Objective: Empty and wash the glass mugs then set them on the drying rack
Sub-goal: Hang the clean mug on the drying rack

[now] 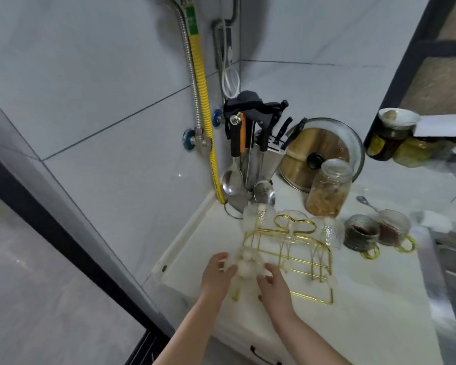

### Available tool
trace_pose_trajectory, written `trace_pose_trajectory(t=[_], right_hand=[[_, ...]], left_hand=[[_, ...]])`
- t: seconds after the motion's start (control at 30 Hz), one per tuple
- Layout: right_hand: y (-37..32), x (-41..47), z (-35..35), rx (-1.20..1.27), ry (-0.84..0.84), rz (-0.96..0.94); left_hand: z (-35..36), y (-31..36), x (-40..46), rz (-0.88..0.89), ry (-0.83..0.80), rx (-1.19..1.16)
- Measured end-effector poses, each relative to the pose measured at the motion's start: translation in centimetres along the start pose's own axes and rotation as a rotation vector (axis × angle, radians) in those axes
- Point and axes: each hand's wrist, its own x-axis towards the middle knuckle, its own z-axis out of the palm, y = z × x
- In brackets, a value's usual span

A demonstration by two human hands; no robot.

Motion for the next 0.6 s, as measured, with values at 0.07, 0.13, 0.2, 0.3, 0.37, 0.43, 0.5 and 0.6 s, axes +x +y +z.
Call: trace_pose_trajectory(t=[0.07,0.13,0.2,0.3,0.37,0.43,0.5,0.6], right_hand=[[-0.4,-0.6,-0.5,-0.025,-0.007,-0.038],[-1.1,-1.4,-1.3,-0.063,0.004,-0.137],[-1.9,-2.0,-2.5,-0.074,0.041,-0.225],[-2.9,-2.4,-5.7,-0.075,0.136,-0.310],[-3.3,-2.2,-8.6,-0.077,0.214,-0.325],[-3.3,-1.7,-11.7,-0.084,0.285,-0.308],[-2.9,-1.1,-14.8,-0.110,0.338,-0.266],[-2.0,0.0,-19.2,-0.146,0.406,-0.213]], left_hand=[[-0.2,0.6,-0.2,0.071,0.090,0.089],[-0.2,1.9,-0.9,0.187,0.158,0.075],[0.4,3.9,-1.8,0.307,0.139,0.010],[2.5,7.0,-3.2,0.419,0.020,-0.075],[4.5,8.4,-4.1,0.444,-0.077,-0.106],[6.8,9.1,-4.8,0.450,-0.168,-0.097],[9.4,9.5,-5.5,0.456,-0.240,-0.058],[13.3,9.6,-6.4,0.452,-0.341,-0.008]])
